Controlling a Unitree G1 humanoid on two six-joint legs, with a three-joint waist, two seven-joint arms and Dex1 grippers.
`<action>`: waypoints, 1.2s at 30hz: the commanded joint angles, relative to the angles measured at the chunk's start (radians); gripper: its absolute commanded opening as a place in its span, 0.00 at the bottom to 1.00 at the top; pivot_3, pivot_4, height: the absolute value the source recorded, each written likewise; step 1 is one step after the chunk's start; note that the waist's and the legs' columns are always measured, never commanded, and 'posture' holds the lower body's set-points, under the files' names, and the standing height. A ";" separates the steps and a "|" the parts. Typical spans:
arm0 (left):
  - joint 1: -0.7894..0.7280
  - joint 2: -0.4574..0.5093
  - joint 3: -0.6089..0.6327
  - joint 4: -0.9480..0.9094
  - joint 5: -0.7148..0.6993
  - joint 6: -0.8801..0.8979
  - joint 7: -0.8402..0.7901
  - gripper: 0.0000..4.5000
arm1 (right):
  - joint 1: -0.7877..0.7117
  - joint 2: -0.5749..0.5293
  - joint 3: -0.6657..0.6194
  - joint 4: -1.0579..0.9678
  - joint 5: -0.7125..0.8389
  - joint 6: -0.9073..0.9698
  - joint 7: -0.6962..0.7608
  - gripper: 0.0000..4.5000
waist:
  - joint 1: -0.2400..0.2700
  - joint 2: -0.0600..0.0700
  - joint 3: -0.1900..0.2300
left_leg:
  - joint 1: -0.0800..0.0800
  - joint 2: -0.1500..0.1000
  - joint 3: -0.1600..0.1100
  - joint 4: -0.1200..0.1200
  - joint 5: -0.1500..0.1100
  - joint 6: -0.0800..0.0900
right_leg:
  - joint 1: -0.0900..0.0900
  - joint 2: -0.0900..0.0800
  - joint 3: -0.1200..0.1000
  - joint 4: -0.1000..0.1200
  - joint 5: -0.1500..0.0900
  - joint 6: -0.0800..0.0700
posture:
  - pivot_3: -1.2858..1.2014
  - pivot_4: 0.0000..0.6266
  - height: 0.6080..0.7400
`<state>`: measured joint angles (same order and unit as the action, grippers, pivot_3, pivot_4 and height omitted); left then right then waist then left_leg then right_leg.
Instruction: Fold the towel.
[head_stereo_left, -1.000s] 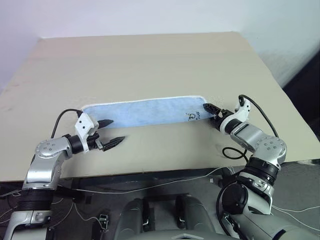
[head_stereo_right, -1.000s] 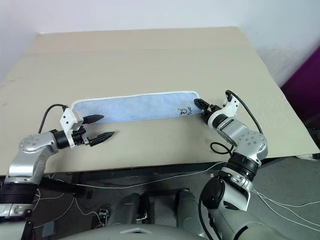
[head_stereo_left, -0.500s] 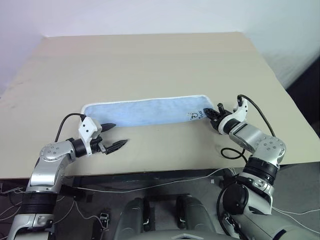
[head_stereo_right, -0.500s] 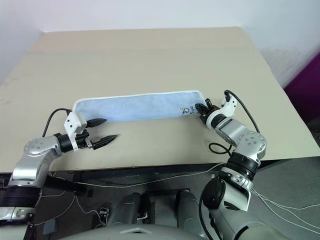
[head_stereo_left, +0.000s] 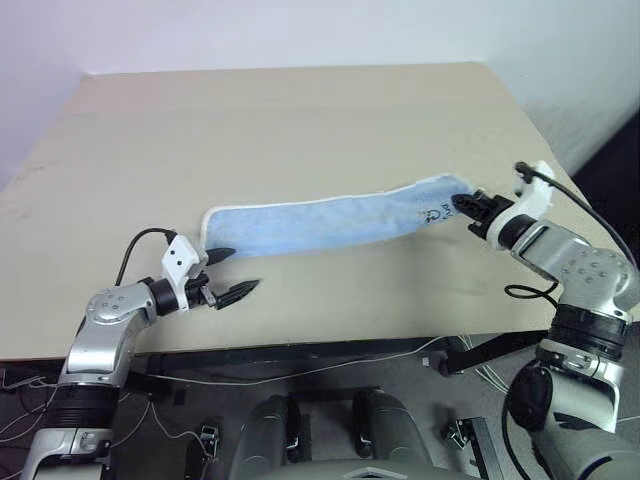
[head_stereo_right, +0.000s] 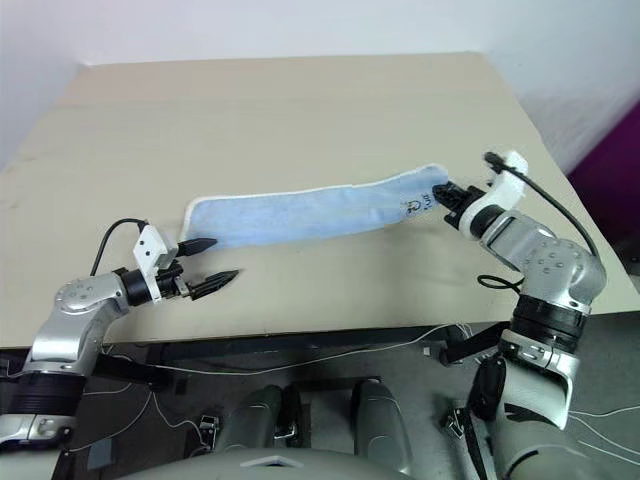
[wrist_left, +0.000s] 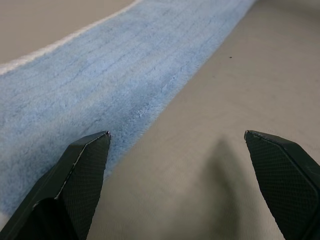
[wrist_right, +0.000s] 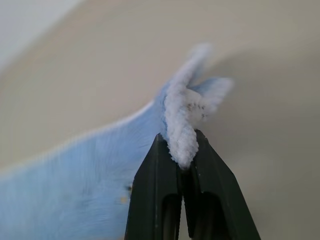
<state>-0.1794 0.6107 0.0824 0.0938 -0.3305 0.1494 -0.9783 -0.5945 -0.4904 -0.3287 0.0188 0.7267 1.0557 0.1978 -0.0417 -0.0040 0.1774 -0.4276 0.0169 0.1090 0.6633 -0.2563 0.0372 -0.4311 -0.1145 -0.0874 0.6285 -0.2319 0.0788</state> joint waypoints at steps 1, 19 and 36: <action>-0.011 0.000 0.000 -0.023 -0.001 -0.004 0.005 1.00 | -0.012 -0.056 0.162 -0.123 -0.072 -0.069 0.125 0.03 | 0.002 0.000 0.000 | 0.000 0.000 0.000 0.000 0.000 0.000 | 0.000 0.000 0.000 0.000 0.000 0.000 | 0.52 0.24 1.00; 0.055 -0.075 -0.022 -0.102 -0.024 0.010 0.061 1.00 | -0.064 0.055 0.621 -0.039 -0.449 -0.298 0.322 0.03 | 0.025 -0.001 0.000 | -0.002 -0.001 0.000 0.000 0.000 0.000 | -0.002 -0.003 0.000 0.000 0.000 0.000 | 0.52 0.24 1.00; 0.147 -0.128 0.005 -0.224 -0.109 0.092 0.106 1.00 | -0.052 0.134 0.550 -0.101 -0.430 -0.271 0.374 0.53 | 0.025 -0.001 0.001 | -0.003 -0.001 -0.001 0.000 -0.002 -0.003 | -0.003 -0.004 0.000 -0.001 0.000 -0.001 | 0.52 0.24 1.00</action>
<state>-0.0446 0.4861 0.0626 -0.0784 -0.4055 0.2291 -0.8798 -0.6433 -0.3547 0.2631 -0.0237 0.2735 0.7901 0.5603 -0.0169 -0.0046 0.1780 -0.4304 0.0163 0.1076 0.6634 -0.2586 0.0341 -0.4340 -0.1186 -0.0874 0.6278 -0.2318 0.0780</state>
